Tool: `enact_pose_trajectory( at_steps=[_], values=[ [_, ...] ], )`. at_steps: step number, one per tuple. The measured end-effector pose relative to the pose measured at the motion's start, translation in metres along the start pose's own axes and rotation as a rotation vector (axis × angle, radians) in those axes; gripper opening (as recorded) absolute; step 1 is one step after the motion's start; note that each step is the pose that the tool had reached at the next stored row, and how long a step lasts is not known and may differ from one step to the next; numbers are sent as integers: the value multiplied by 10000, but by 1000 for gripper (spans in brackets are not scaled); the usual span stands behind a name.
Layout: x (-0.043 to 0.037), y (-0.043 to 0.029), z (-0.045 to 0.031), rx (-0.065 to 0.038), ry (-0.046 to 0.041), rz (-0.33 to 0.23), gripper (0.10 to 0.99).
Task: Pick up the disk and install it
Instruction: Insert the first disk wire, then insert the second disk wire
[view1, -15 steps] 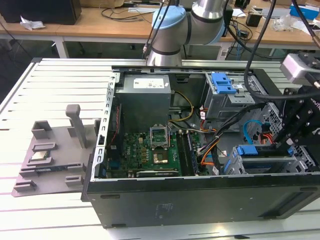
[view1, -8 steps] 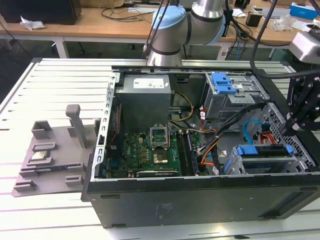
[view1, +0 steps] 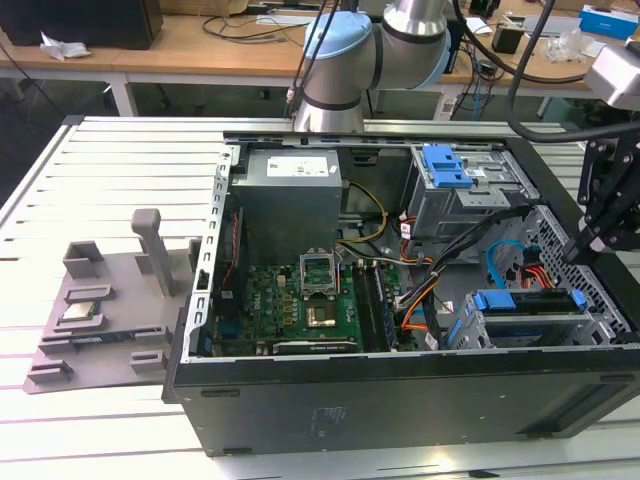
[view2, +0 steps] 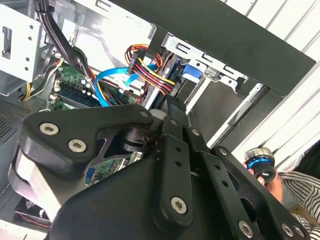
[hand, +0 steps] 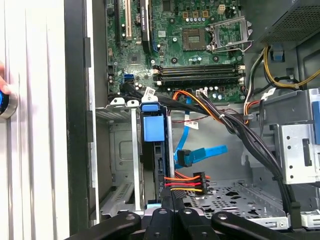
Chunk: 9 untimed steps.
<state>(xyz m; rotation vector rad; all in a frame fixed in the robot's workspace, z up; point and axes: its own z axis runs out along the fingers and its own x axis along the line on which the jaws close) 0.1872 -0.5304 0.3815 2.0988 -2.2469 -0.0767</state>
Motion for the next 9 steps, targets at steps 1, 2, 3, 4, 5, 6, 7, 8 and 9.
enact_pose_trajectory(
  at_steps=[1,2,3,4,5,6,7,8,9],
  values=[
    [0,0,0,0,0,0,106],
    [0,0,0,0,0,0,106],
    [0,0,-1,0,0,0,106],
    [0,0,-1,0,0,0,106],
    [0,0,-1,-1,-1,0,106],
    [0,0,-1,0,-1,0,106],
    [0,0,-1,0,-1,0,106],
    [0,0,0,0,-2,0,106],
    [0,0,0,0,-3,0,106]
  ],
)
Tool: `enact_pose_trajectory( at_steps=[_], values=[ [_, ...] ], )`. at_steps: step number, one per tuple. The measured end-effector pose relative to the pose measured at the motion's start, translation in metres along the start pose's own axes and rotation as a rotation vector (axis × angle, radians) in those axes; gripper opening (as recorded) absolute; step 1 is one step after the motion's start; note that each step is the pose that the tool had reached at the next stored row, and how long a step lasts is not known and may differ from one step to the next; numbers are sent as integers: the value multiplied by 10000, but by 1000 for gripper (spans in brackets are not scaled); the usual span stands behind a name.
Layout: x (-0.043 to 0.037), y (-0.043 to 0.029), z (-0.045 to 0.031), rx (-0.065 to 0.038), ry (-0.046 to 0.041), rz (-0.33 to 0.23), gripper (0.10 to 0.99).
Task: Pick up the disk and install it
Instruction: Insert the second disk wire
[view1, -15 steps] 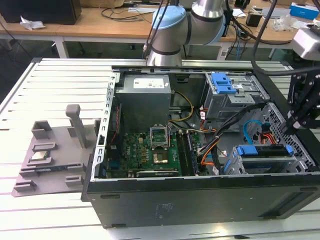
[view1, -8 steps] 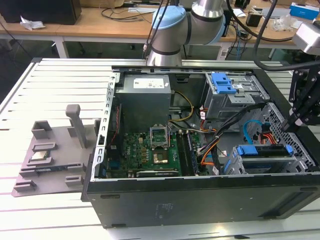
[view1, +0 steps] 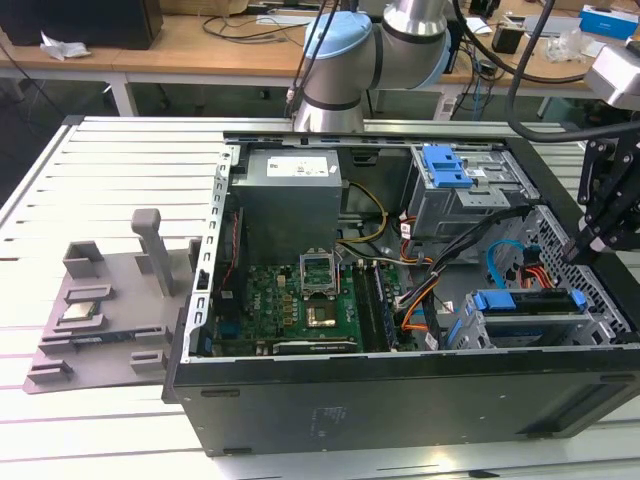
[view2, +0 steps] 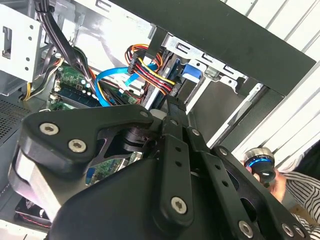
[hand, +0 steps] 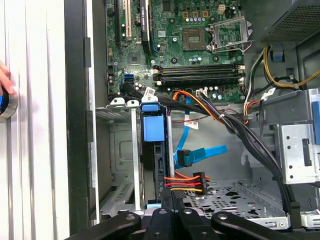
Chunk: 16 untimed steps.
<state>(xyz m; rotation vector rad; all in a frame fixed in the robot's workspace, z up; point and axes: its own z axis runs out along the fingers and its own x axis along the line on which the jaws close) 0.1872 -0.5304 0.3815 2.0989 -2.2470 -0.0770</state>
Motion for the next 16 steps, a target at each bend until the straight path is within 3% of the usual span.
enact_pose_trajectory(
  at_steps=[3,4,5,7,10,11,13,16],
  values=[
    [0,0,0,0,-1,0,114],
    [0,0,0,0,-2,0,169],
    [0,0,0,0,-1,0,169],
    [0,0,0,0,-2,0,302],
    [-33,3,-1,0,0,0,302],
    [-80,31,1,0,1,0,302],
    [-89,90,6,0,1,-1,302],
    [-83,241,22,0,1,0,302]
  ],
)
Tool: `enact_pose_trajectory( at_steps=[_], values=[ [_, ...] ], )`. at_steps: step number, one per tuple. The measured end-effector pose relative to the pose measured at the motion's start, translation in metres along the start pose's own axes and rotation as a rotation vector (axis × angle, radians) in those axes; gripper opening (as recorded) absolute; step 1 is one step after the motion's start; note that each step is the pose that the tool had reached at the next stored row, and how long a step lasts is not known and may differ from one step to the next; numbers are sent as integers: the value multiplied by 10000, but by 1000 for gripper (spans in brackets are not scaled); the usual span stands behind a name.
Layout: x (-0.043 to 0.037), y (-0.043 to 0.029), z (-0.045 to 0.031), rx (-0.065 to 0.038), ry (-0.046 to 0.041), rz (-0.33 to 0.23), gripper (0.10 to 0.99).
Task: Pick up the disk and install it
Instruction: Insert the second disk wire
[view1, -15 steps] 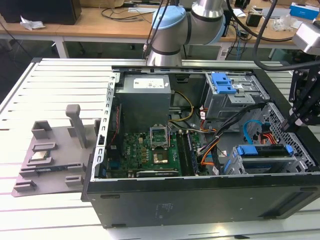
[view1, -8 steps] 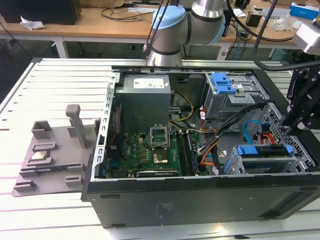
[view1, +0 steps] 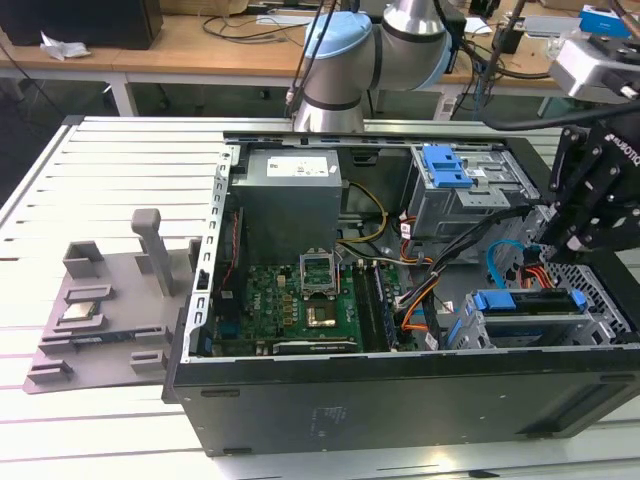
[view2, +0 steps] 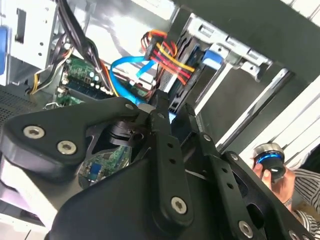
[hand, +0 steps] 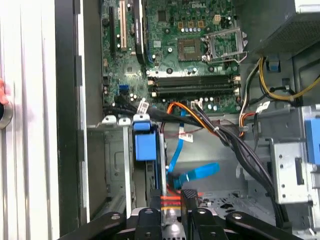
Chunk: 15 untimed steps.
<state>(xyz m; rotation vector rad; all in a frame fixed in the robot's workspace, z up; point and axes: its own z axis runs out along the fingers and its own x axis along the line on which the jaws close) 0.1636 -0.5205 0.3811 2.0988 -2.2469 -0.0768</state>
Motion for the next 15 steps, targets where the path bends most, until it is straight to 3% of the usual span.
enact_pose_trajectory(
  at_steps=[7,13,14,15],
  values=[
    [-5,160,82,0,-2,-37,302],
    [-5,162,95,1,5,-81,302],
    [-5,162,95,2,5,-82,282],
    [-5,162,95,1,4,-83,161]
  ],
)
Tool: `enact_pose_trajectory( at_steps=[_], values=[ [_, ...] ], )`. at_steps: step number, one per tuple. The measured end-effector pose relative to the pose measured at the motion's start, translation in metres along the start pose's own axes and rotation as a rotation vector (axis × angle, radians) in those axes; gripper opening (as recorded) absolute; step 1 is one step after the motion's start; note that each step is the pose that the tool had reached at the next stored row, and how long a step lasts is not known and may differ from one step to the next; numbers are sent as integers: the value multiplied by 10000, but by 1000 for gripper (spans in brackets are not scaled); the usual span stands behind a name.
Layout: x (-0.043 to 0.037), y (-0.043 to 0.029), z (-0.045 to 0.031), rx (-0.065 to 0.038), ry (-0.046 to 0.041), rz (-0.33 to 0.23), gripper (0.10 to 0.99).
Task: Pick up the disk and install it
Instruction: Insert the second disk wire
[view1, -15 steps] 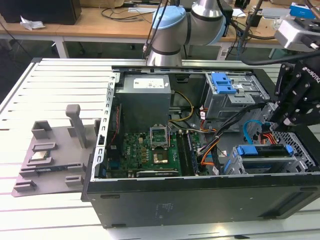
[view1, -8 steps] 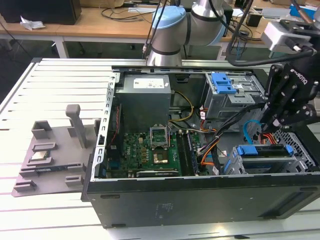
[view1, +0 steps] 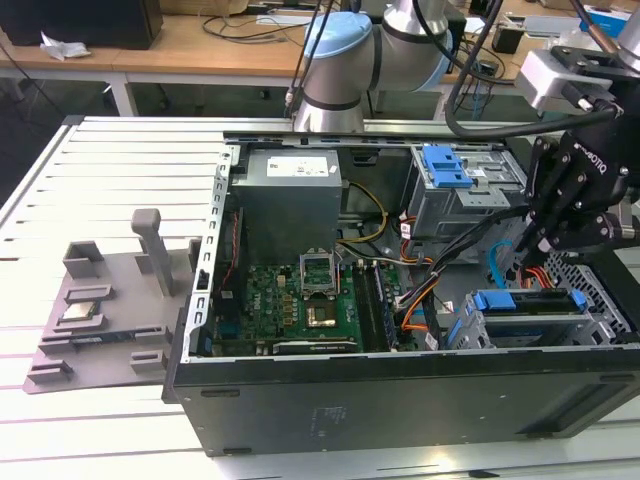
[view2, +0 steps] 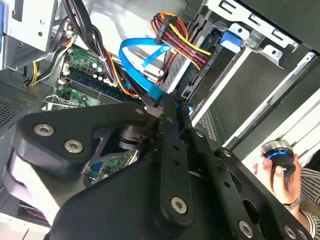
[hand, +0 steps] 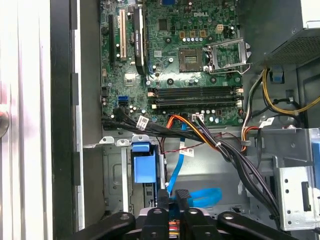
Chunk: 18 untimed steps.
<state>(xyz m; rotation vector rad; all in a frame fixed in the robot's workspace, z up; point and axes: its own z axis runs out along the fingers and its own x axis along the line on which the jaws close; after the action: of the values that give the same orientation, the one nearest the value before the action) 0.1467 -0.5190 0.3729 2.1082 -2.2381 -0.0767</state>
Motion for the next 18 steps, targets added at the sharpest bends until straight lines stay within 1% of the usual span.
enact_pose_trajectory(
  at_steps=[2,4,5,7,9,11,12,18],
  values=[
    [0,0,0,0,1,-3,161],
    [31,-2,2,0,7,-3,161],
    [80,-5,3,4,65,2,161],
    [123,-8,11,6,106,0,161],
    [134,-11,45,-2,128,-150,161],
    [133,-21,101,1,172,-618,161],
    [132,-31,117,2,180,-689,161],
    [128,-90,228,2,186,-727,161]
  ],
)
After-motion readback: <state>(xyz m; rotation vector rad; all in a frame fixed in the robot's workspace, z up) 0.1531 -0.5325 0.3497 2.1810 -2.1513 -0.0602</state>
